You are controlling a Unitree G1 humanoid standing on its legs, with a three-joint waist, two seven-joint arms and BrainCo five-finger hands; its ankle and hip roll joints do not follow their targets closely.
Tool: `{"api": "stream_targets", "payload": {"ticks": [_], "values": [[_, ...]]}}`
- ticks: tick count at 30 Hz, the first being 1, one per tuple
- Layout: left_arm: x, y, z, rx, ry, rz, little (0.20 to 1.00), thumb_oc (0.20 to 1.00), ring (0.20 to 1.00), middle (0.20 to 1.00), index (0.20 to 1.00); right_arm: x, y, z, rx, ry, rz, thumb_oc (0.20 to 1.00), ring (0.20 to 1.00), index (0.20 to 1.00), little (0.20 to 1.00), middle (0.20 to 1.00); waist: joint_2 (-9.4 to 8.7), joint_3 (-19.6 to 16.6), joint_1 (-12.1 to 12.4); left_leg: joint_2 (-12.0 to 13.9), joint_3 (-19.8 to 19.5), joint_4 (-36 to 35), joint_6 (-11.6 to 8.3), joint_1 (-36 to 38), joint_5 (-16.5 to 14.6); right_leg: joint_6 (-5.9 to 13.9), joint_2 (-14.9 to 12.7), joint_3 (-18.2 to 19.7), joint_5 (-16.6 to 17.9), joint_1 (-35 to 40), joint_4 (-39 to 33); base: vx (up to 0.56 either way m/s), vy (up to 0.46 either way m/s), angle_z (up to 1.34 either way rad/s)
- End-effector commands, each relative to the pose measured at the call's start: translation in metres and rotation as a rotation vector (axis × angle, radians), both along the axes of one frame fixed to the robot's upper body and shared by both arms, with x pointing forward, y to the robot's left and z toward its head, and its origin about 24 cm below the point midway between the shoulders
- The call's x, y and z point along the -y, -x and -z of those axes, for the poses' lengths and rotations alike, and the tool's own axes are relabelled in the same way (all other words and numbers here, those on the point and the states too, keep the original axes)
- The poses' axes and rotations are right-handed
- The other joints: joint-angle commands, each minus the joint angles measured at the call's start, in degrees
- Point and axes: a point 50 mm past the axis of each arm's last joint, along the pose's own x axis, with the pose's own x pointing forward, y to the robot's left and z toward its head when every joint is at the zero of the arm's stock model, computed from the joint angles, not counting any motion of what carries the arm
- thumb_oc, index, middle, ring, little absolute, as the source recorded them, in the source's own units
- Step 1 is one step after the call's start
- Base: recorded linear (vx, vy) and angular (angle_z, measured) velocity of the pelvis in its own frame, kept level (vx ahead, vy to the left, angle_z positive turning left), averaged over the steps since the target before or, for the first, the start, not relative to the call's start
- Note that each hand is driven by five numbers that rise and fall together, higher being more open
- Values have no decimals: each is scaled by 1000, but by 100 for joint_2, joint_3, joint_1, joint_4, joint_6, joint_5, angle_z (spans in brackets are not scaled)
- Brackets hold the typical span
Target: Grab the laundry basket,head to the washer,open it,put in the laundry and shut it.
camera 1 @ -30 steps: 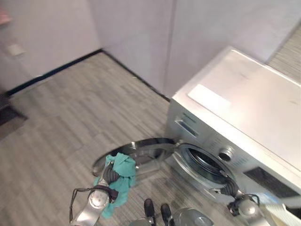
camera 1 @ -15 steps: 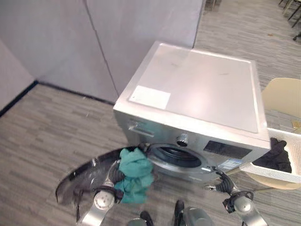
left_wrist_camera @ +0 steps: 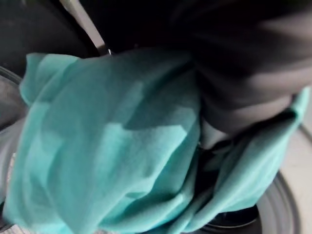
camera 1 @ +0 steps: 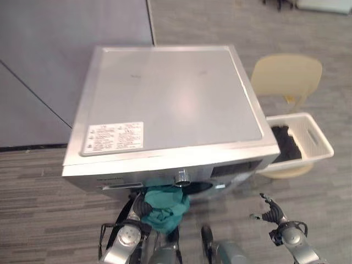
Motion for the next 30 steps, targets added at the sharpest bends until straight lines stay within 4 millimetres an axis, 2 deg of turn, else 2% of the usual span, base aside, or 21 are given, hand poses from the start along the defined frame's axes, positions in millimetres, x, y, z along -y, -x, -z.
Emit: {"api": "stream_targets", "payload": {"ticks": [1,4,5,6,7,8,9,10,14,15,16,18,20,21,22,25,26,27,28,29,30], "values": [[-7,-34,-36,210,42,-77,200,200,200,200,200,-4,-28,-23,141,-9,3,1000,1000,1000,1000,1000,-123,230,102,150,84,1189,-55,-435,-1198,331,14,-294,74,-381,9,-53,-6,-74],[-7,-34,-36,210,42,-77,200,200,200,200,200,-4,-28,-23,141,-9,3,1000,1000,1000,1000,1000,-123,227,101,150,84,1189,-55,-439,-1198,331,14,-294,74,-385,10,-82,-23,-22],[0,-49,-44,262,103,-131,200,200,200,200,200,-7,-43,-35,210,-35,41,1000,1000,1000,1000,1000,-151,429,111,249,202,2192,45,-1314,-1496,271,-177,-616,-108,-1152,699,-230,-82,2],[4,-54,-46,276,120,-138,200,200,200,200,200,-7,-46,-40,233,-38,49,1000,1000,1000,1000,1000,-113,436,92,296,184,2536,78,-1604,-1603,224,-220,-701,-196,-1418,943,-215,-105,-12],[14,-62,-54,315,174,-152,200,200,200,200,200,-8,-53,-49,287,-57,69,1000,1000,1000,1000,1000,-49,494,52,369,107,3056,71,-1967,-1924,188,-250,-768,-512,-1800,1418,-106,-62,-7],[14,-63,-55,318,174,-152,200,200,200,200,200,-8,-54,-50,289,-57,68,1000,1000,1000,1000,1000,-68,484,42,373,152,3024,103,-2063,-1747,155,-261,-781,-345,-1879,1349,-70,-42,7],[14,-63,-55,318,174,-152,200,200,200,200,200,-8,-54,-50,289,-57,68,1000,1000,1000,1000,1000,-68,484,42,373,152,3024,103,-2063,-1747,155,-261,-781,-345,-1879,1349,-102,-63,36],[24,-78,-75,399,218,-147,200,200,200,200,200,-12,-65,-66,374,-83,76,1000,1000,1000,1000,1000,14,548,-9,461,74,3879,113,-2790,-2120,100,-282,-792,-716,-2598,2138,-14,-44,28],[32,-93,-98,490,242,-141,200,200,200,200,200,-14,-75,-82,453,-95,84,1000,1000,1000,1000,1000,89,489,-35,499,-7,4636,164,-3685,-2317,2,-275,-756,-951,-3450,2831,-69,-43,4],[37,-103,-119,572,240,-131,200,200,200,200,200,-15,-81,-94,516,-108,90,1000,1000,1000,1000,1000,116,478,-42,522,-30,5113,205,-4208,-2472,-46,-284,-775,-1100,-3959,3282,-54,-26,-1],[38,-103,-119,572,240,-131,200,200,200,200,200,-15,-81,-94,516,-108,91,1000,1000,1000,1000,1000,126,450,-44,526,-39,5152,205,-4264,-2488,-47,-283,-782,-1116,-4011,3315,-50,-26,-6],[42,-111,-137,643,248,-141,200,200,200,200,200,-17,-85,-103,567,-121,103,1000,1000,1000,1000,1000,151,426,-57,556,-135,5587,268,-4750,-2642,-104,-274,-790,-1301,-4527,3809,-18,-12,1],[50,-124,-169,770,230,-146,200,200,200,200,200,-21,-87,-110,617,-138,107,1000,1000,1000,1000,1000,165,385,-76,590,-268,6168,362,-5330,-2848,-189,-311,-768,-1511,-5048,4343,-15,-20,7],[50,-124,-169,772,229,-146,200,200,200,200,200,-21,-88,-111,618,-138,108,1000,1000,1000,1000,1000,171,373,-76,591,-276,6200,362,-5371,-2861,-190,-312,-773,-1525,-5084,4371,8,-14,9],[53,-134,-192,855,211,-152,200,200,200,200,200,-24,-88,-112,634,-145,94,1000,1000,1000,1000,1000,169,331,-113,606,-350,6507,403,-5650,-2965,-214,-317,-778,-1616,-5338,4648,22,-9,8],[53,-140,-209,915,174,-161,200,200,200,200,200,-26,-87,-114,644,-155,85,1000,1000,1000,1000,1000,171,314,-153,619,-398,6693,415,-5847,-3025,-235,-315,-784,-1670,-5500,4804,4,-2,3],[45,-160,-262,1076,39,-214,200,200,200,200,200,-30,-83,-115,658,-170,35,1000,1000,1000,1000,1000,163,250,-294,631,-471,7046,424,-6247,-3118,-265,-293,-816,-1758,-5852,5104,0,0,0],[39,-165,-279,1121,-1,-237,200,200,200,200,200,-31,-81,-114,659,-172,19,1000,1000,1000,1000,1000,169,216,-339,625,-475,7102,425,-6330,-3126,-280,-274,-820,-1765,-5922,5144,0,0,0],[40,-165,-280,1123,-1,-236,200,200,200,200,200,-31,-81,-115,661,-174,19,1000,1000,1000,1000,1000,168,216,-338,623,-480,7114,425,-6353,-3129,-281,-276,-823,-1770,-5943,5156,-6,-12,10],[29,-172,-317,1214,-111,-278,200,200,200,200,200,-34,-79,-116,665,-179,-17,1000,1000,1000,1000,1000,190,186,-426,640,-504,7225,414,-6534,-3150,-281,-271,-834,-1764,-6098,5249,-6,-9,8],[26,-173,-336,1264,-174,-283,200,200,200,200,200,-35,-79,-119,679,-177,-43,1000,1000,1000,1000,1000,203,175,-467,632,-531,7259,406,-6644,-3151,-272,-268,-840,-1758,-6189,5271,-13,-3,10]]}}
